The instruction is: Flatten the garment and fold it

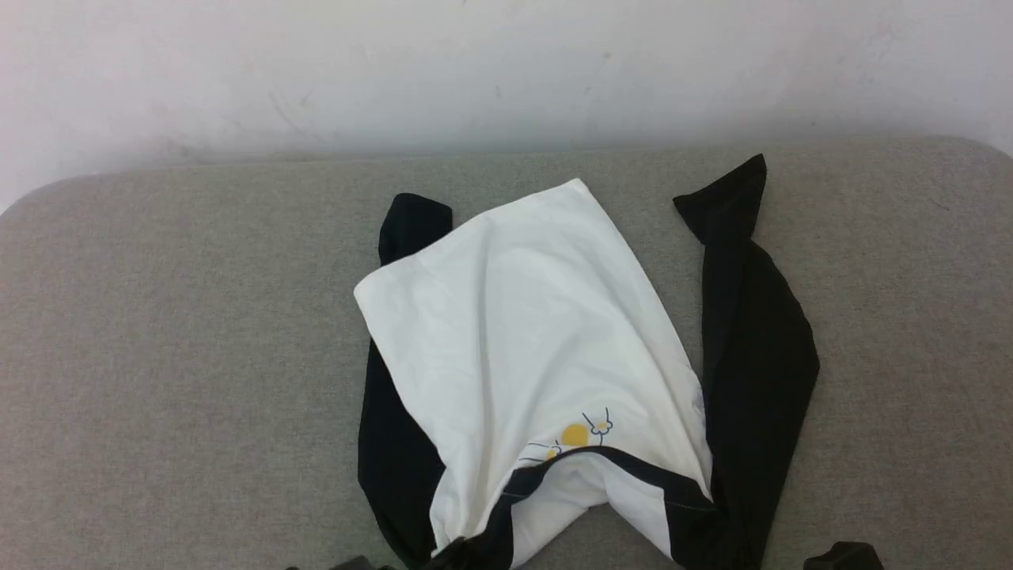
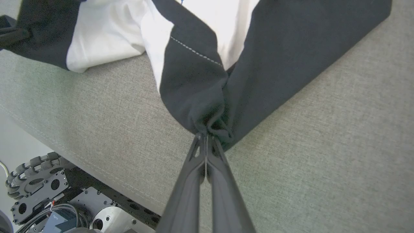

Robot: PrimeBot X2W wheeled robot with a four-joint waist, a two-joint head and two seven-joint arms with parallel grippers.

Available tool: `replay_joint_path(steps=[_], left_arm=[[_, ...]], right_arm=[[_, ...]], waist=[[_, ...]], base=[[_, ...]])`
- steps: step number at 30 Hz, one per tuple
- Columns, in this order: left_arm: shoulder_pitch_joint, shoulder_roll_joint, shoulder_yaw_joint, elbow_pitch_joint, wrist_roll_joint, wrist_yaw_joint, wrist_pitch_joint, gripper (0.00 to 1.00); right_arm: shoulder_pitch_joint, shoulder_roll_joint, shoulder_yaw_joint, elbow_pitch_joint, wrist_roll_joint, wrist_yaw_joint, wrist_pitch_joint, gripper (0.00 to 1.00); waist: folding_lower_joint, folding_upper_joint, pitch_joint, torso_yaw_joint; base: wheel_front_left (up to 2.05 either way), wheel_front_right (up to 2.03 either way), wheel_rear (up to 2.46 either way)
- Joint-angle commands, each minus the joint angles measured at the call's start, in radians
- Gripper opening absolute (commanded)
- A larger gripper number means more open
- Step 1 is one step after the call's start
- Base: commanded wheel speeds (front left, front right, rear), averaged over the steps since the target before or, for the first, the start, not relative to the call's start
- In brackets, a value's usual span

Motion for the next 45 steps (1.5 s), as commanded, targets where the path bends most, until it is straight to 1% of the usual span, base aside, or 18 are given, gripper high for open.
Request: replay_joint_path(steps=[1,2,3,7,10,14,17,18,19,22,25,27,29,33,38,45], left_arm=[[0.010,-0.005,0.009,0.004,-0.005,0.010,-0.012,1.00],[0.011,-0.006,0.012,0.004,-0.006,0.011,-0.014,1.00],[0.011,-0.006,0.014,0.004,-0.008,0.012,-0.015,1.00],[0.016,-0.003,0.029,-0.011,-0.010,0.019,-0.023,1.00],[0.026,0.002,0.059,-0.051,-0.024,0.027,-0.029,1.00],[0.042,0.013,0.149,-0.152,-0.078,0.049,-0.035,1.00],[0.051,0.012,0.245,-0.243,-0.114,0.080,-0.038,1.00],[0.053,0.010,0.280,-0.273,-0.108,0.096,-0.038,1.00],[0.056,0.005,0.315,-0.301,-0.085,0.125,-0.039,1.00],[0.074,-0.032,0.410,-0.384,0.020,0.203,-0.039,1.00],[0.121,-0.085,0.474,-0.431,0.116,0.255,-0.039,1.00],[0.160,-0.125,0.509,-0.443,0.160,0.277,-0.039,1.00],[0.201,-0.155,0.525,-0.441,0.198,0.283,-0.039,1.00],[0.270,-0.223,0.555,-0.431,0.230,0.275,-0.039,1.00],[0.318,-0.276,0.579,-0.398,0.253,0.225,-0.039,1.00],[0.321,-0.307,0.621,-0.361,0.269,0.154,-0.039,1.00]], right_arm=[[-0.007,0.007,-0.008,0.000,-0.004,-0.001,-0.015,0.75],[-0.008,0.009,-0.010,0.000,-0.006,-0.001,-0.018,0.97],[-0.009,0.009,-0.011,-0.001,-0.007,-0.001,-0.019,1.00],[-0.019,0.014,-0.022,-0.024,-0.001,-0.001,-0.022,1.00],[-0.027,0.030,-0.055,-0.061,0.019,-0.001,-0.027,1.00],[-0.047,0.051,-0.126,-0.129,0.021,-0.001,-0.044,1.00],[-0.071,0.096,-0.204,-0.184,-0.008,-0.001,-0.091,1.00],[-0.077,0.116,-0.228,-0.200,-0.023,-0.001,-0.110,1.00],[-0.082,0.141,-0.255,-0.216,-0.040,-0.001,-0.134,1.00],[-0.084,0.209,-0.308,-0.250,-0.097,-0.001,-0.208,1.00],[-0.072,0.252,-0.347,-0.266,-0.143,-0.001,-0.274,1.00],[-0.058,0.267,-0.374,-0.266,-0.169,-0.001,-0.317,1.00],[-0.037,0.272,-0.392,-0.256,-0.185,-0.001,-0.350,1.00],[0.012,0.274,-0.415,-0.213,-0.136,-0.001,-0.410,1.00],[0.048,0.274,-0.409,-0.159,-0.093,-0.001,-0.466,1.00],[0.029,0.274,-0.406,-0.140,-0.093,-0.001,-0.486,1.00]], waist=[[0.0000,0.0000,-0.001,0.001],[0.0000,0.0000,-0.001,0.002],[0.0000,0.0000,-0.001,0.003],[0.0000,0.0000,-0.003,0.005],[0.0000,0.0000,-0.007,0.007],[0.0000,0.0000,-0.018,0.009],[0.0000,0.0000,-0.024,0.010],[0.0000,0.0000,-0.027,0.011],[0.0000,0.0000,-0.029,0.012],[0.0000,0.0000,-0.033,0.014],[0.0000,0.0000,-0.035,0.013],[0.0000,0.0000,-0.035,0.013],[0.0000,0.0000,-0.036,0.014],[0.0000,0.0000,-0.040,0.019],[0.0000,0.0000,-0.043,0.027],[0.0000,0.0000,-0.039,0.029]], base=[[0.00,0.00,0.00],[0.00,0.00,0.00],[0.00,0.00,0.00],[0.00,0.00,0.00],[0.00,0.00,0.00],[0.00,0.00,0.00],[0.00,0.00,0.00],[0.00,0.00,0.00],[0.00,0.00,0.00],[0.00,0.00,0.00],[0.00,0.00,0.00],[0.00,0.00,0.00],[0.00,0.00,0.00],[0.00,0.00,0.00],[0.00,0.00,0.00],[0.00,0.00,0.00]])
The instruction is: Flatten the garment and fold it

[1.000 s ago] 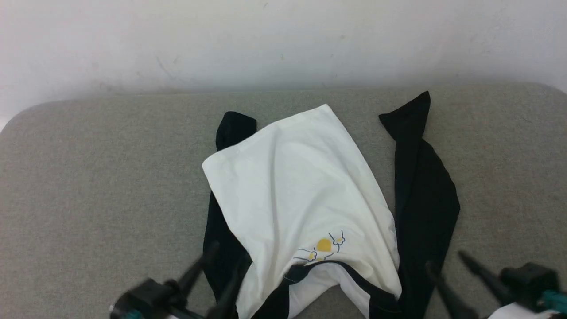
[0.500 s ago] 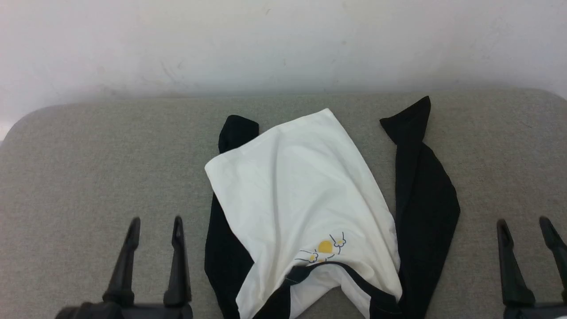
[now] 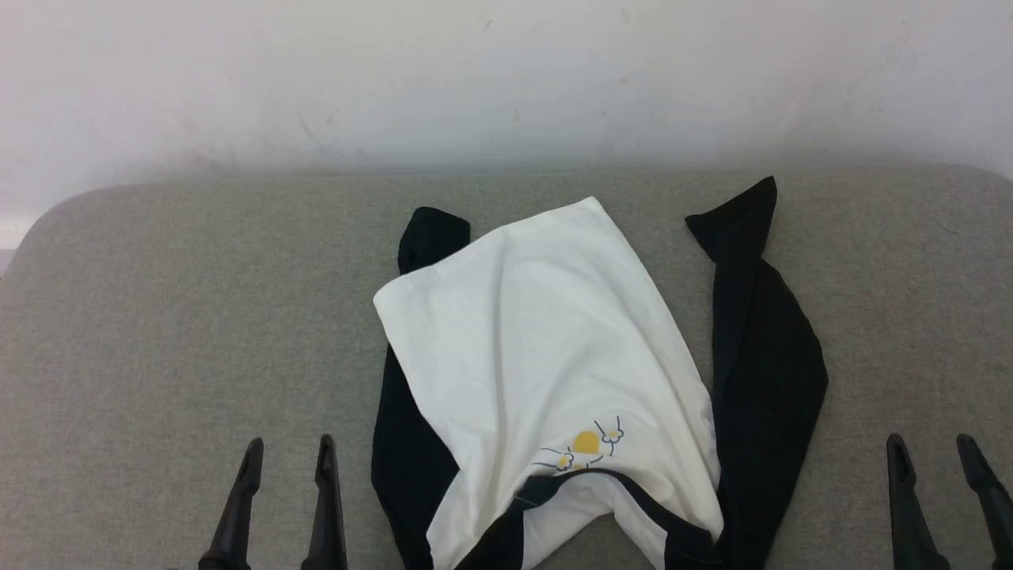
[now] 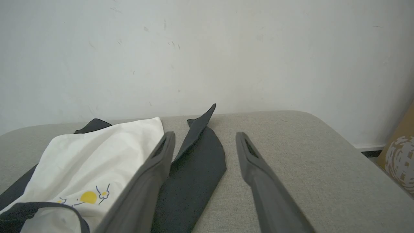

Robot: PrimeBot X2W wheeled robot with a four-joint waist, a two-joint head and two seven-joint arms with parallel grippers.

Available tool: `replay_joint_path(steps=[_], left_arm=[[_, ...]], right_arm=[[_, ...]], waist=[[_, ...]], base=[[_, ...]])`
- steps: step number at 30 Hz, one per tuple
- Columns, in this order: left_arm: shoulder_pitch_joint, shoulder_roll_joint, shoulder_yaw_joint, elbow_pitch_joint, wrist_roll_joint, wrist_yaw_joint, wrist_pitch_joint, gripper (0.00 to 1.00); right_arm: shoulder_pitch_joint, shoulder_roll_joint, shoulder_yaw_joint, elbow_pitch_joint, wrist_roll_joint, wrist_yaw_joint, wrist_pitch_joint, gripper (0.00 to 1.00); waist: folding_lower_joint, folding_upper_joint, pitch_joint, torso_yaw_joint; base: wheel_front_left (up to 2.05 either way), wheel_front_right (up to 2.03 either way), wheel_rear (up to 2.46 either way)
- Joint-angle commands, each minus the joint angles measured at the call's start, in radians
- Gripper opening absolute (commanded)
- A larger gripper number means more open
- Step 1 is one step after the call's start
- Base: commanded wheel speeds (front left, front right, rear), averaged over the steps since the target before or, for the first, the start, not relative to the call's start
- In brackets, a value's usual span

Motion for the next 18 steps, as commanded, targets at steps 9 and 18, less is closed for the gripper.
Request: replay_joint_path(steps=[9,18], left_arm=[[-0.122,0.082,0.025,0.068,0.019,-0.091,0.075,1.00],[-0.308,0.174,0.012,0.179,-0.026,-0.182,0.305,1.00]], right_arm=[[-0.035,0.003,0.003,-0.007,-0.001,-0.001,-0.001,1.00],[-0.078,0.003,0.020,-0.003,-0.011,-0.001,0.004,1.00]], waist=[[0.0001,0.0000,0.061,0.002],[0.0001,0.0000,0.153,-0.021]], base=[[0.00,0.00,0.00],[0.00,0.00,0.00]])
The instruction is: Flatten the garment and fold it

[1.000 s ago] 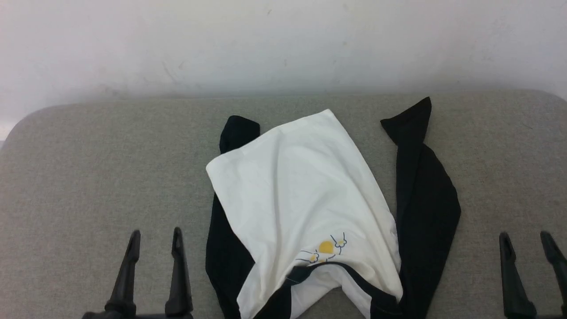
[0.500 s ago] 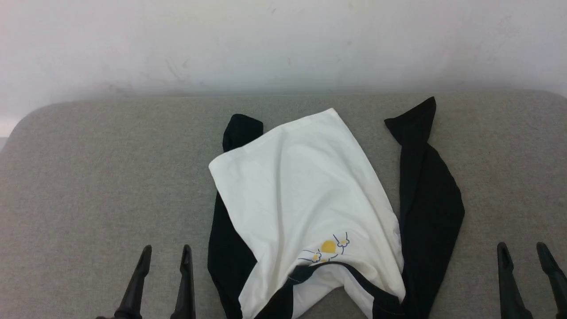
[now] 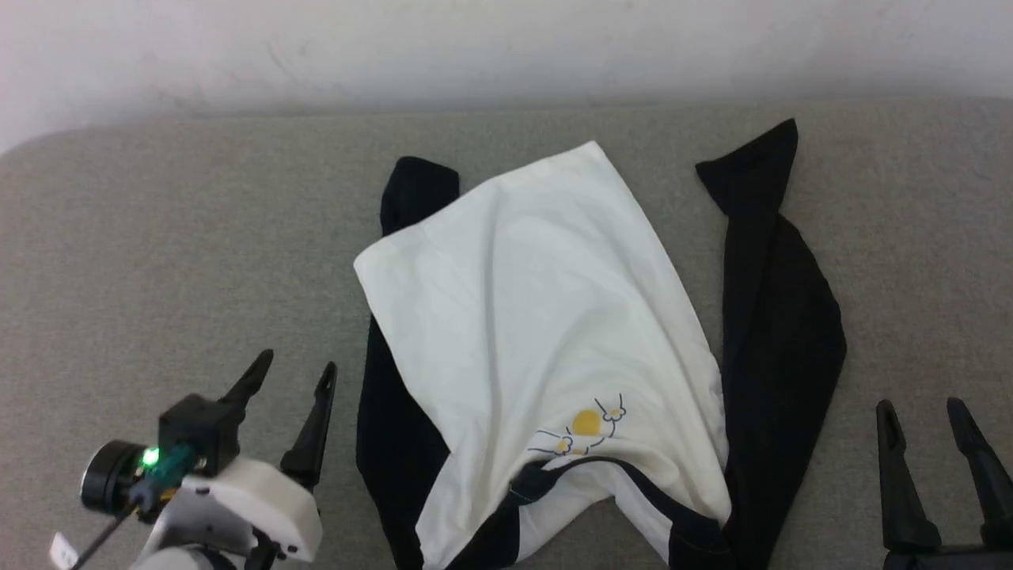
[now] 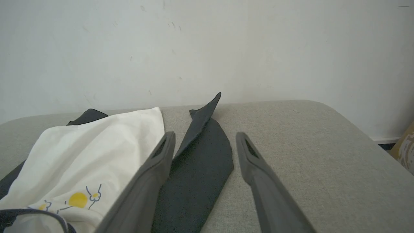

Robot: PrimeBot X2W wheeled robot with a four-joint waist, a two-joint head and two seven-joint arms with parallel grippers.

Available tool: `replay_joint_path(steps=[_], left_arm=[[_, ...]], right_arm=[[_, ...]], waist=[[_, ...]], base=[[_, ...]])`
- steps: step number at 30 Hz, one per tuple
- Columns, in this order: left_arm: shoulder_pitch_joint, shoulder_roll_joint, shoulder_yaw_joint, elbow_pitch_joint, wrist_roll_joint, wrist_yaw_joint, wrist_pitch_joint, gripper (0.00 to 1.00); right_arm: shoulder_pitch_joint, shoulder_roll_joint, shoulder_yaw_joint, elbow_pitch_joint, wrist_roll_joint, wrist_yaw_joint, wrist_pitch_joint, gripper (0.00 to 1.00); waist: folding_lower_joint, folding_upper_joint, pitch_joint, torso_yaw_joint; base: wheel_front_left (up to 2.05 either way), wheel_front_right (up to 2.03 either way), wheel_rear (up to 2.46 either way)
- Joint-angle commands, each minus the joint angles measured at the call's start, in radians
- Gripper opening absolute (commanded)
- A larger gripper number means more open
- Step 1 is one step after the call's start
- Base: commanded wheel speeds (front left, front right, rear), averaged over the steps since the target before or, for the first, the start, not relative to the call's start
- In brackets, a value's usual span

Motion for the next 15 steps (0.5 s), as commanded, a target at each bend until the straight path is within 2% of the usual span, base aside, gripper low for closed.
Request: replay_joint_path(steps=[1,2,8,15], left_arm=[[-0.029,0.005,-0.006,0.016,-0.011,-0.014,0.017,1.00],[-0.056,0.007,-0.017,0.054,-0.034,-0.034,0.064,1.00],[-0.111,0.010,-0.044,0.121,-0.081,-0.072,0.170,1.00],[-0.164,-0.002,-0.078,0.172,-0.109,-0.104,0.224,1.00]], right_arm=[[-0.014,0.003,-0.001,0.001,-0.006,-0.001,0.003,1.00],[-0.021,0.003,-0.002,0.003,-0.009,-0.001,0.003,1.00],[-0.038,0.003,-0.001,0.003,-0.012,-0.001,0.002,1.00],[-0.058,0.003,-0.001,-0.001,-0.021,-0.001,0.011,1.00]], waist=[[-0.0002,0.0000,0.038,-0.013],[-0.0002,0.0000,0.054,-0.016],[-0.0002,0.0000,0.086,-0.020],[-0.0002,0.0000,0.115,-0.021]], base=[[0.00,0.00,0.00],[0.00,0.00,0.00],[0.00,0.00,0.00],[0.00,0.00,0.00]])
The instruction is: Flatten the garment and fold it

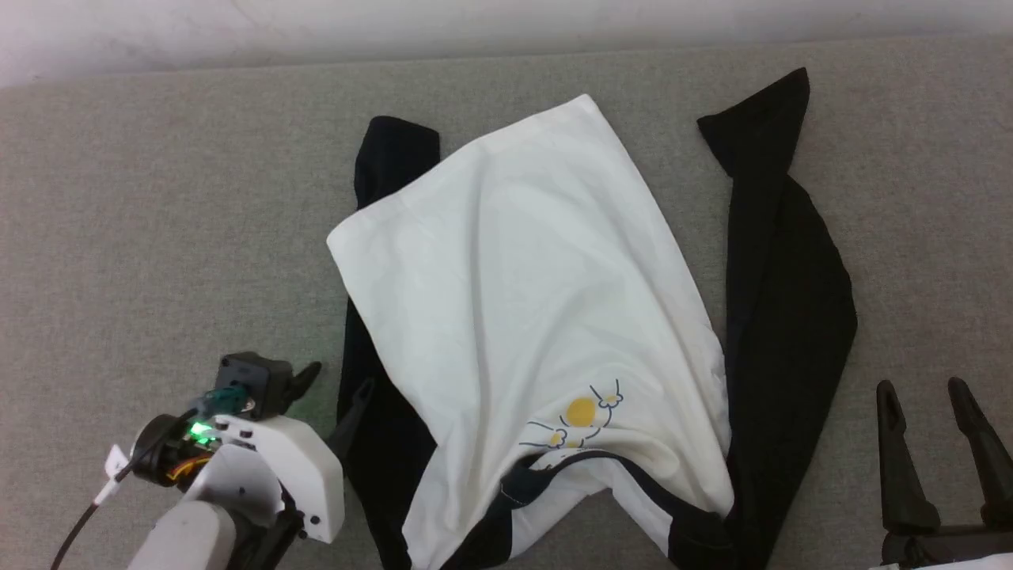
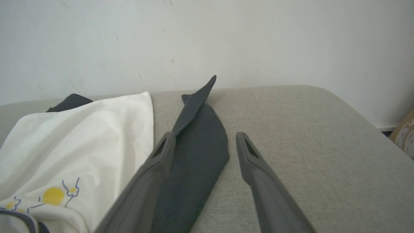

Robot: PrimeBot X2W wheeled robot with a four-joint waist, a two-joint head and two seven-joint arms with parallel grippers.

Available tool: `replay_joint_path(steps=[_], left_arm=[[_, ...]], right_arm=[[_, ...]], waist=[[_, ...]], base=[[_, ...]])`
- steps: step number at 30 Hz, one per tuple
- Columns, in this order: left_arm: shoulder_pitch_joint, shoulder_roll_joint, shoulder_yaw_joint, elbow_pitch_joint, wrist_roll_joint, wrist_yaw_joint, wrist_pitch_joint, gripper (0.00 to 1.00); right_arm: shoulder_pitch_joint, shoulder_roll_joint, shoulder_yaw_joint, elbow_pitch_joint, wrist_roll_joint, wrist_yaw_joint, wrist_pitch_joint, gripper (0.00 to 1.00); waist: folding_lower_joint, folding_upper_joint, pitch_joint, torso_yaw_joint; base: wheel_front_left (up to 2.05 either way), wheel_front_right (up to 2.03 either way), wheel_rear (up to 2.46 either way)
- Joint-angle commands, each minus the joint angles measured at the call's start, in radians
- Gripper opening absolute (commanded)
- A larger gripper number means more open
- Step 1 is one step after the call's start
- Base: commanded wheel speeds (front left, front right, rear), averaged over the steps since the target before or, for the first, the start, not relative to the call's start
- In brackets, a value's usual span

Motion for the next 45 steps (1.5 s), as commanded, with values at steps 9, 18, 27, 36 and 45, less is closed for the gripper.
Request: replay_joint_path(steps=[9,18,27,36,45], left_arm=[[-0.054,-0.017,-0.047,0.124,-0.018,-0.022,0.071,0.00],[-0.086,-0.034,-0.018,0.129,-0.043,-0.009,0.021,0.00],[-0.007,-0.033,0.071,0.023,-0.084,0.079,-0.019,0.00],[0.209,-0.078,0.206,-0.132,-0.123,0.220,-0.138,0.00],[0.438,-0.191,0.318,-0.193,-0.187,0.336,-0.246,0.00]], right_arm=[[-0.026,0.003,0.007,-0.003,-0.009,-0.001,0.011,1.00],[-0.017,0.003,0.005,0.008,-0.009,-0.001,0.022,1.00],[0.008,0.003,0.016,0.025,0.002,-0.001,0.022,1.00],[0.020,0.003,0.022,0.026,0.007,-0.001,0.018,1.00],[0.031,0.003,0.017,0.037,0.016,-0.001,0.009,1.00]], waist=[[-0.0001,-0.0001,0.021,-0.005],[-0.0001,-0.0001,-0.032,0.013],[-0.0001,-0.0001,-0.102,0.041],[-0.0001,-0.0001,-0.114,0.053],[-0.0001,-0.0001,-0.128,0.062]], base=[[0.00,0.00,0.00],[0.00,0.00,0.00],[0.00,0.00,0.00],[0.00,0.00,0.00],[0.00,0.00,0.00]])
